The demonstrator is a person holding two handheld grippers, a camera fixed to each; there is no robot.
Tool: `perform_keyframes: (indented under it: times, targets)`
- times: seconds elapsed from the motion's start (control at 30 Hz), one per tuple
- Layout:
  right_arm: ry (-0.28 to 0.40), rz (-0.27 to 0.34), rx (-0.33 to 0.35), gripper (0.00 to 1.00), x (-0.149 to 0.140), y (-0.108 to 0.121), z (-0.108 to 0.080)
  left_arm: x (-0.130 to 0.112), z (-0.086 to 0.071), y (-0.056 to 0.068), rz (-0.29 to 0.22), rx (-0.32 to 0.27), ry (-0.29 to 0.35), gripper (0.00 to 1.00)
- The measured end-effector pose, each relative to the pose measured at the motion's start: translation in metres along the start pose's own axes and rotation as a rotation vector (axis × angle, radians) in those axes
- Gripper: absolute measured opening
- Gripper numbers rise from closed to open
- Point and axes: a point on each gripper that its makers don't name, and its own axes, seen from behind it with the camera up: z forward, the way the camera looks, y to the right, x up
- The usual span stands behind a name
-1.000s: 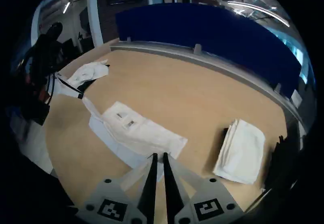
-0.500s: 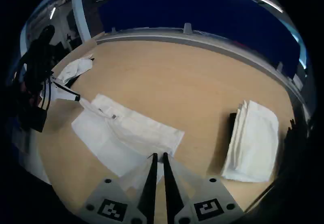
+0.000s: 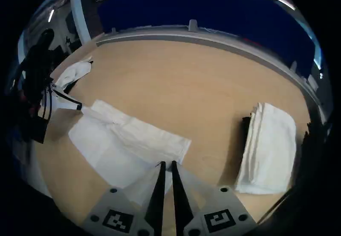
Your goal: Fold towel
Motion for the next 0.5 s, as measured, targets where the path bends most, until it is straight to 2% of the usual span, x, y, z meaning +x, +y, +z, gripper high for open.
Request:
perform_keyframes:
  times: [0.17,0.27,0.4,0.5]
  targets:
    - [0.011,0.002,-0.009,0.12,0.001,0.001,0.002,0.003,0.001,-0.003,0.013,0.013,0.006,0.18]
    - [0.021,0.005,-0.018,0.16,0.003,0.002,0.002,0.005,0.000,-0.004,0.018,0.019,0.010,0.24]
    - [0.036,0.005,-0.037,0.43,0.006,0.007,0.000,0.009,-0.001,-0.009,0.022,0.032,0.021,0.39]
    - [0.047,0.001,-0.049,0.63,0.007,0.009,-0.002,0.013,-0.004,-0.013,0.024,0.045,0.037,0.58]
